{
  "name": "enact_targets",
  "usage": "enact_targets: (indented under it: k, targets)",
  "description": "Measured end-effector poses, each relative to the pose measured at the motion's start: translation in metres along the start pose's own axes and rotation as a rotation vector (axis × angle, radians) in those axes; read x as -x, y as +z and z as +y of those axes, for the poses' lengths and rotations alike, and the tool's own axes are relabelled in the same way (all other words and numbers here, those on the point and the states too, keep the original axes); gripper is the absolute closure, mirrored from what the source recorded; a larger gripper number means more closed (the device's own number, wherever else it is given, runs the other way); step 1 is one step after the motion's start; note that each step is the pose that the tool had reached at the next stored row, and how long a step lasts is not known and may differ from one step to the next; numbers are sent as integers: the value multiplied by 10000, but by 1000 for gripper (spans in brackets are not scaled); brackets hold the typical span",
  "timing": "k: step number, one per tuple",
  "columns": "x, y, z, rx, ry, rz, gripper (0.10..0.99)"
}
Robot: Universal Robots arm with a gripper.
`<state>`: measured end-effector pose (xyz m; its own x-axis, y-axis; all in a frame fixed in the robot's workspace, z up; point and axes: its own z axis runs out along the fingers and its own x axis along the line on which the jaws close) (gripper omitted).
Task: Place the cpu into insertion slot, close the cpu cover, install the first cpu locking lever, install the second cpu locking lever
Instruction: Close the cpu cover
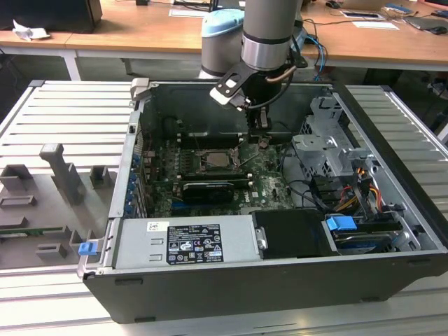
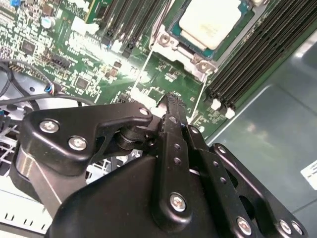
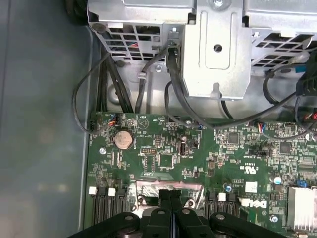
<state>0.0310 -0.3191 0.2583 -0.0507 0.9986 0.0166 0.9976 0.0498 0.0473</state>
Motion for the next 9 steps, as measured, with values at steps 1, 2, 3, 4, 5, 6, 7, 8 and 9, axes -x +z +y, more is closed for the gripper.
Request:
enact_targets:
  k: [1,2,3,4,5,6,7,8,9]
  targets:
    - [0,1,16,-5,-6,0,980]
    - [-2,2,42,-20,-8,-4,980]
    - [-2,2,57,-28,-8,-7,980]
    - [-2,4,71,-36,-7,-6,980]
    - [-2,5,88,-43,-7,-5,980]
    - [-2,6,102,-49,-6,-4,980]
    - [-2,7,123,-55,-7,-3,980]
    - [-1,8,137,-58,-7,-4,980]
    - [0,9,153,-64,-7,-4,980]
